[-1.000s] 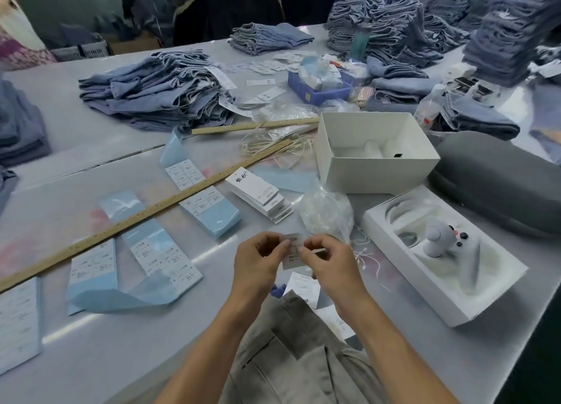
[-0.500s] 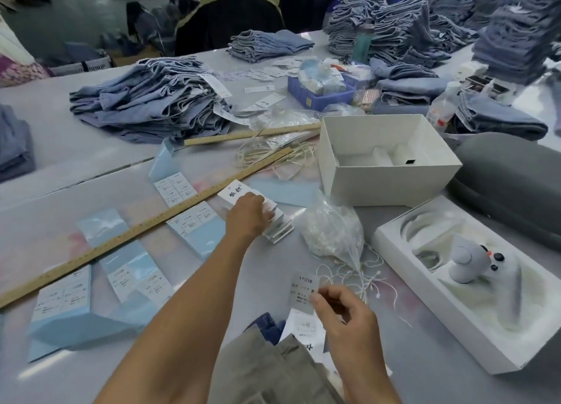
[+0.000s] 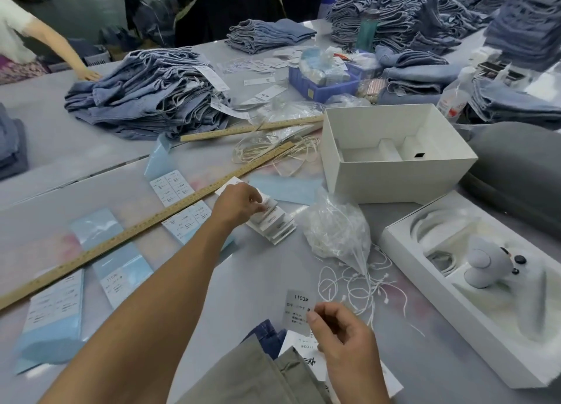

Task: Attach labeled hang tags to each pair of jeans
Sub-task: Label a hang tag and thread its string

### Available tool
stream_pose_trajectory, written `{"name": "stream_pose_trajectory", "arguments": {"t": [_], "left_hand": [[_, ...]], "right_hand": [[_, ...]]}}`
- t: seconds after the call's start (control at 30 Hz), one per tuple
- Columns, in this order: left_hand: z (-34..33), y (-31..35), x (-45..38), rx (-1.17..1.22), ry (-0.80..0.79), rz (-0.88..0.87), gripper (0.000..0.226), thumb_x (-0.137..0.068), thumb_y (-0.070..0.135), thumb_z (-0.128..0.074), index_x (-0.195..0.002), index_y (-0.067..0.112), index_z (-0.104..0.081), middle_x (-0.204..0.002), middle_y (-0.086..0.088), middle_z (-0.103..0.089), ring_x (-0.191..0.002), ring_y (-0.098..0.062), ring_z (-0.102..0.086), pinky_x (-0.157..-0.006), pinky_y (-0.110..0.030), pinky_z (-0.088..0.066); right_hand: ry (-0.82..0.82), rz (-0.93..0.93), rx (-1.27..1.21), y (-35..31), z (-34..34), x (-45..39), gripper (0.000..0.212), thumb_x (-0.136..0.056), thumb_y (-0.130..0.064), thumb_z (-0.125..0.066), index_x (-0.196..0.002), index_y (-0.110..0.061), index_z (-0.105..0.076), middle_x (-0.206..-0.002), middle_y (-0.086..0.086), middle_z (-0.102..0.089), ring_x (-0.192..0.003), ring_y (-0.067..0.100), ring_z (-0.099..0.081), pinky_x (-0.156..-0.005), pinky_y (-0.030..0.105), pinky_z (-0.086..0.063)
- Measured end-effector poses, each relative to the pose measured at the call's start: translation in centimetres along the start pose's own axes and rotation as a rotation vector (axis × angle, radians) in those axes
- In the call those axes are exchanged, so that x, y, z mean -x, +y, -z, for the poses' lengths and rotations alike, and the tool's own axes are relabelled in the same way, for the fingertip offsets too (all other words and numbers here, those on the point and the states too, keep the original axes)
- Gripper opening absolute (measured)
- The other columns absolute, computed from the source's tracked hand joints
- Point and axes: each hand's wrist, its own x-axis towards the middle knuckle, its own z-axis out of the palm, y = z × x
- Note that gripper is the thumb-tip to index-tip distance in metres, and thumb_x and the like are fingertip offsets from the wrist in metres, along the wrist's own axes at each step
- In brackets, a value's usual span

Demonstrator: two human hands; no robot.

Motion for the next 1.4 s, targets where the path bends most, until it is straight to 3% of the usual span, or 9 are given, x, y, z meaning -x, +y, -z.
{"name": "stream_pose_trajectory", "arguments": {"t": [0.13, 0.23, 0.37, 0.47, 0.6, 0.77, 0.97, 1.2, 1.4], "left_hand": [[1.3, 0.9, 1.0, -0.016, 0.09, 0.038, 0.018, -0.098, 0.019, -0.063, -0.098, 0.011, -0.078, -0.102, -0.008, -0.075, -0.085, -0.022, -0.062, -0.071, -0.033, -0.048], [6.3, 1.9, 4.2, 0.051, 0.43, 0.072, 0.024, -0.101, 0.025, -0.057, -0.093, 0.008, -0.072, -0.094, -0.013, -0.072, -0.078, -0.024, -0.059, -0.066, -0.031, -0.039], [12.4, 2.8, 17.9, -0.121, 0.828, -0.332, 0.02, -0.104, 0.024, -0.054, -0.093, 0.012, -0.065, -0.091, -0.007, -0.066, -0.082, -0.027, -0.059, -0.065, -0.037, -0.044], [9.2, 5.5, 32.9, -0.182, 0.499, -0.512, 0.017, -0.098, 0.023, -0.056, -0.089, 0.022, -0.071, -0.1, 0.001, -0.072, -0.095, -0.017, -0.061, -0.077, -0.032, -0.049], [3.0, 7.8, 44.0, -0.094, -0.053, -0.419, 0.037, -0.093, 0.044, -0.043, -0.08, 0.042, -0.078, -0.1, 0.029, -0.071, -0.093, 0.014, -0.063, -0.079, -0.007, -0.048], [2.4, 6.6, 43.4, 0.393, 0.453, 0.059, 0.006, -0.087, 0.023, -0.072, -0.089, 0.025, -0.077, -0.089, 0.02, -0.069, -0.08, -0.002, -0.066, -0.07, -0.02, -0.053], [2.5, 6.1, 38.9, 0.348, 0.02, 0.428, 0.02, -0.083, 0.053, -0.072, -0.079, 0.036, -0.061, -0.09, 0.016, -0.062, -0.096, -0.012, -0.059, -0.088, -0.038, -0.05], [2.6, 7.7, 39.2, 1.017, 0.091, 0.416, 0.01, -0.1, 0.023, -0.063, -0.093, 0.026, -0.056, -0.08, 0.008, -0.078, -0.07, -0.015, -0.074, -0.057, -0.028, -0.057], [3.2, 7.7, 40.2, 1.316, 0.139, 0.43, 0.004, -0.1, 0.027, -0.058, -0.097, 0.024, -0.057, -0.082, -0.017, -0.076, -0.07, -0.032, -0.074, -0.064, -0.047, -0.059]], "right_hand": [[-0.002, -0.009, 0.004, 0.1, 0.1, 0.1, 0.016, -0.086, -0.009, -0.076, -0.075, -0.021, -0.073, -0.075, -0.004, -0.074, -0.072, 0.01, -0.065, -0.071, 0.039, -0.055], [0.03, -0.028, -0.096, -0.9, 0.9, 0.0, 0.018, -0.086, -0.009, -0.076, -0.073, -0.021, -0.075, -0.075, -0.003, -0.075, -0.068, 0.005, -0.065, -0.063, 0.026, -0.052], [0.007, -0.005, -0.289, -4.3, 3.0, 0.9, 0.019, -0.085, -0.013, -0.074, -0.08, -0.031, -0.077, -0.077, -0.001, -0.075, -0.069, 0.003, -0.065, -0.064, 0.02, -0.052], [-0.157, -0.011, -0.411, -7.5, 4.4, 4.2, 0.014, -0.07, -0.032, -0.078, -0.082, -0.025, -0.077, -0.085, 0.005, -0.074, -0.075, 0.01, -0.064, -0.069, 0.024, -0.053], [-0.312, -0.18, -0.441, -8.7, 5.1, 9.1, 0.019, -0.055, -0.032, -0.079, -0.071, -0.024, -0.077, -0.074, 0.005, -0.069, -0.061, 0.008, -0.059, -0.057, 0.019, -0.049], [-0.363, -0.401, -0.361, -7.3, 4.6, 13.2, 0.007, -0.076, -0.009, -0.072, -0.071, -0.012, -0.077, -0.062, 0.01, -0.05, -0.05, 0.013, -0.04, -0.045, 0.022, -0.03], [-0.327, -0.35, -0.242, -6.7, 4.9, 13.6, 0.008, -0.087, -0.003, -0.068, -0.081, -0.002, -0.073, -0.061, 0.009, -0.05, -0.054, 0.013, -0.038, -0.048, 0.024, -0.028], [-0.378, -0.281, -0.206, -6.8, 5.6, 14.7, 0.008, -0.086, -0.005, -0.07, -0.091, 0.001, -0.071, -0.071, 0.01, -0.063, -0.055, 0.011, -0.044, -0.047, 0.019, -0.036], [-0.393, -0.155, 0.055, -6.7, 4.9, 15.1, 0.004, -0.092, -0.004, -0.069, -0.091, -0.001, -0.072, -0.07, 0.008, -0.067, -0.055, 0.007, -0.052, -0.051, 0.017, -0.042]]}}
